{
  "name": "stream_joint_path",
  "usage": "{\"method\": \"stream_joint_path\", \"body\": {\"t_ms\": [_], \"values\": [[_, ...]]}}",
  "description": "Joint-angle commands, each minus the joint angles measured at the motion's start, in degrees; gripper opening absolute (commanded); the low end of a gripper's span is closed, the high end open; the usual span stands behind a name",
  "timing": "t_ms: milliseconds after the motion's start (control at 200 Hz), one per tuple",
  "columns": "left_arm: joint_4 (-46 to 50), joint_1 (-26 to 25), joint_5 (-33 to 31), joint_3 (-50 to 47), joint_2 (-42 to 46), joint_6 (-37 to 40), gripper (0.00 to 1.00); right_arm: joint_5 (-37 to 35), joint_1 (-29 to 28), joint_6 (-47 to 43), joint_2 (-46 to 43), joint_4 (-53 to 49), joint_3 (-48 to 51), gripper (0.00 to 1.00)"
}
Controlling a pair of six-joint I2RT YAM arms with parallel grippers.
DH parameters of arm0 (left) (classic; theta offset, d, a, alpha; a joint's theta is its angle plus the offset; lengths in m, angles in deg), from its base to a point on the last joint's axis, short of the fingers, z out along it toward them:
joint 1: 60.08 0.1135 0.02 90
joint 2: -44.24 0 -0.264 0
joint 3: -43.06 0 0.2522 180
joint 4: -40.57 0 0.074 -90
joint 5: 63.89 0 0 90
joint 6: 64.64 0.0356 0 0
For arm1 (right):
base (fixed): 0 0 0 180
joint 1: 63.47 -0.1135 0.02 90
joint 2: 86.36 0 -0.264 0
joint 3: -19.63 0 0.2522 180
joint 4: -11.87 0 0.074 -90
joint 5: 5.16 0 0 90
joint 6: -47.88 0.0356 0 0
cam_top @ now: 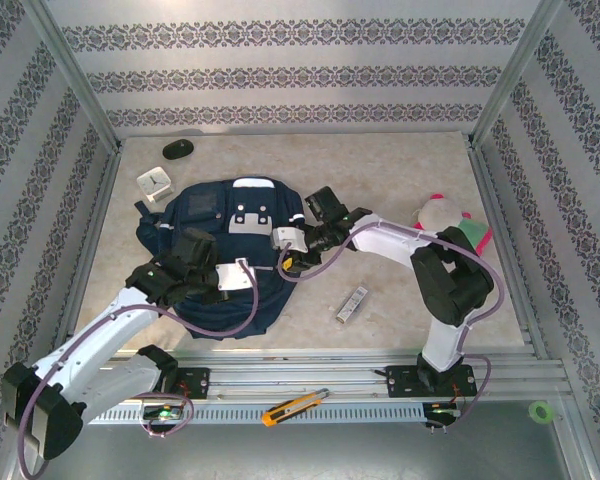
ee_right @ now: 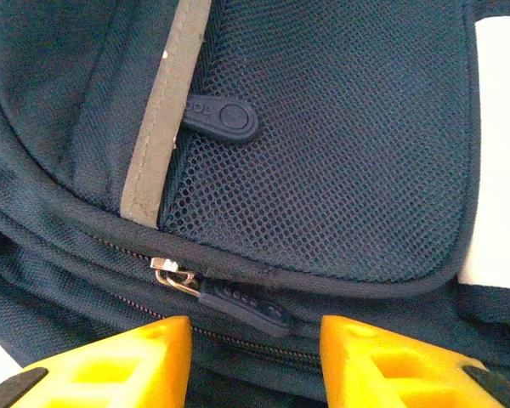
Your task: Pack books, pencil case, and school supplies into a backpack
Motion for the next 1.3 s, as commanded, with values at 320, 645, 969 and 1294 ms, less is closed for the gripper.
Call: {"method": "stream_joint_path", "body": {"t_ms": [320, 645, 969, 1294], "values": [[-6.1, 2.0, 3.3, 1.3, 1.5, -5.7, 0.00, 11.1, -0.9, 1.5, 1.2, -9.4, -3.4, 0.26], [-11.4, 2.0, 0.6, 0.9, -0.8, -13.0, 0.00, 14.9, -0.7, 15.0, -5.5, -7.0, 0.3, 0.00], [-16.5, 1.2, 0.9, 2.4, -4.2, -20.7, 0.00, 15.3, -2.1, 28.8, -13.9, 2.0, 8.5, 0.00], [-17.8, 0.3, 3.3, 2.5, -4.0, -22.9, 0.00, 6.4, -3.6, 43.7, -14.4, 9.0, 10.1, 0.00]]}}
